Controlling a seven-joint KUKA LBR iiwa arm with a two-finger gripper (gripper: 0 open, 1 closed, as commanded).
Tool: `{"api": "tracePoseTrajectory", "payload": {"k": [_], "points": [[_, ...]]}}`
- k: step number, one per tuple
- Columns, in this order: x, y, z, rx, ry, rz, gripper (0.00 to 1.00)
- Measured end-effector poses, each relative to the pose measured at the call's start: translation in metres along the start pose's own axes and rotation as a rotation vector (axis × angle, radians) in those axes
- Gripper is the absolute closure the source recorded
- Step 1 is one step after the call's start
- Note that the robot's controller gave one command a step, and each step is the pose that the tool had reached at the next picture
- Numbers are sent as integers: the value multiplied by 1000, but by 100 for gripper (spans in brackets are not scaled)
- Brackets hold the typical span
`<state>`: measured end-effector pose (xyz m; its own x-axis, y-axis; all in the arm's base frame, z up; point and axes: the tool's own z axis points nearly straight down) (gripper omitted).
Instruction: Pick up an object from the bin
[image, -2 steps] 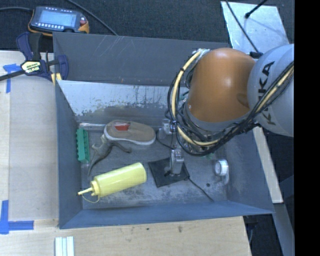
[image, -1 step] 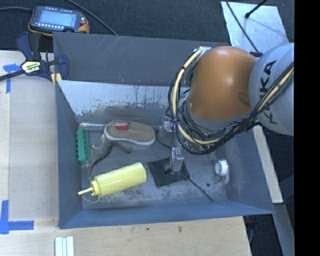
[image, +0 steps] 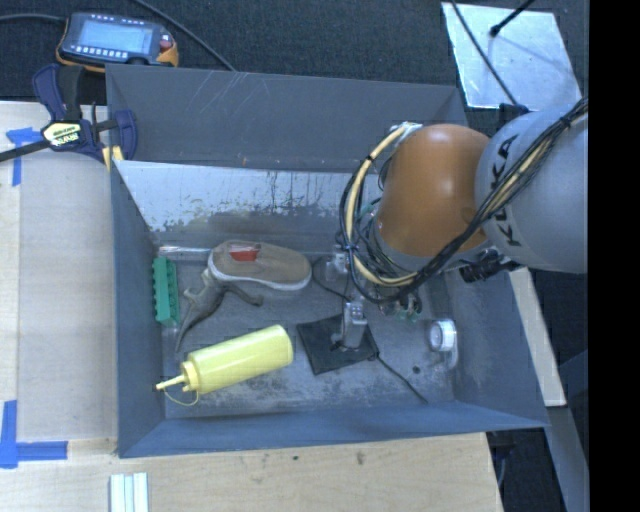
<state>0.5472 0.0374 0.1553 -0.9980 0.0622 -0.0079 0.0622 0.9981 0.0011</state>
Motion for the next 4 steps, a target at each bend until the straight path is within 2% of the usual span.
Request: {"api": "tracePoseTrajectory", "payload": {"k": [1,2,3,4], "points": [[-23,-23,78,1,2,-91,0],[-11,-42,86,1,5,181,0],[-19,-29,81,1,0,-52,0],[-13,-42,85,0,0,180,100]]}}
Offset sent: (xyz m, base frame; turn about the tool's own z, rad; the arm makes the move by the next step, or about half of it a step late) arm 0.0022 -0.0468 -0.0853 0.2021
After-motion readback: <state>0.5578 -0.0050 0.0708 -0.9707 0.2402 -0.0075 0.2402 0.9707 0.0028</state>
